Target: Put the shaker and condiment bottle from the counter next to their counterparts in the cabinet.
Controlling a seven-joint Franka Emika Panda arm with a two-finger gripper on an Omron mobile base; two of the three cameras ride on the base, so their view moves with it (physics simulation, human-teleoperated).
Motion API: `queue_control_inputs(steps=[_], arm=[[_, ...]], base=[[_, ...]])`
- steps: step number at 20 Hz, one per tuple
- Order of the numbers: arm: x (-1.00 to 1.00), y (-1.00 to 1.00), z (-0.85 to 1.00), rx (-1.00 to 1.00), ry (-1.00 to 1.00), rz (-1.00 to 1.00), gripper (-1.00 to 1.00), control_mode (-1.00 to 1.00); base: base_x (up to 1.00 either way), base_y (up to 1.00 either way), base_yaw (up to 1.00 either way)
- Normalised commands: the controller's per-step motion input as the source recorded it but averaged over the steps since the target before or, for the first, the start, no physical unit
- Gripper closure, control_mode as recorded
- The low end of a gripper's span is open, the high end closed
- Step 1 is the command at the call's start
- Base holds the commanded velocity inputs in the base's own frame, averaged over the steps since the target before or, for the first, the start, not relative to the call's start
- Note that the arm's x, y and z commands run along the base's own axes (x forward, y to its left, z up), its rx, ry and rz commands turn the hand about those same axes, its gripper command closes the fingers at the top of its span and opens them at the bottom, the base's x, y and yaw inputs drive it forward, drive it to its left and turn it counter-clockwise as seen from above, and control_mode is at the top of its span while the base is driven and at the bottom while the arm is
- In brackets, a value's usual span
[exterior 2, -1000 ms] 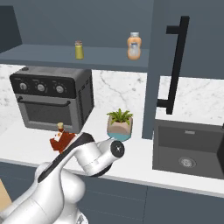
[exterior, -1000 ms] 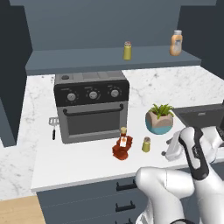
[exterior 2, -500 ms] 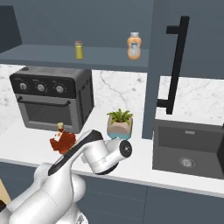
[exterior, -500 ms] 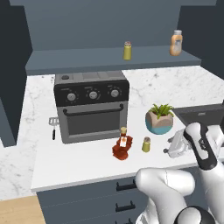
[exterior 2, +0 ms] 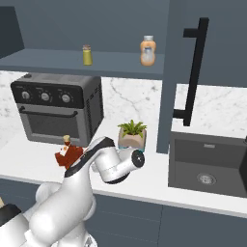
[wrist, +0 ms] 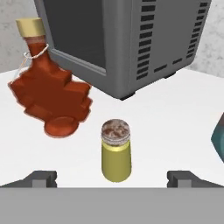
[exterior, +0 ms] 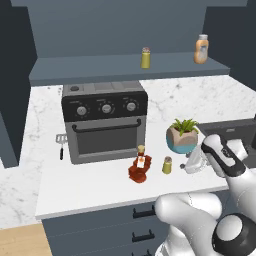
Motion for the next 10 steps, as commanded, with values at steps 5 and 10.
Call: queue_control_inputs(steps=[5, 10], arm=[[0.05, -0.17, -0.13, 0.02, 0.0, 0.06, -1.0, -1.0], [0.0, -0.06, -0.11, 0.01, 0.0, 0.09, -1.0, -1.0]], base=[[0.0, 0.0, 0.0], [0.0, 0.0, 0.0]])
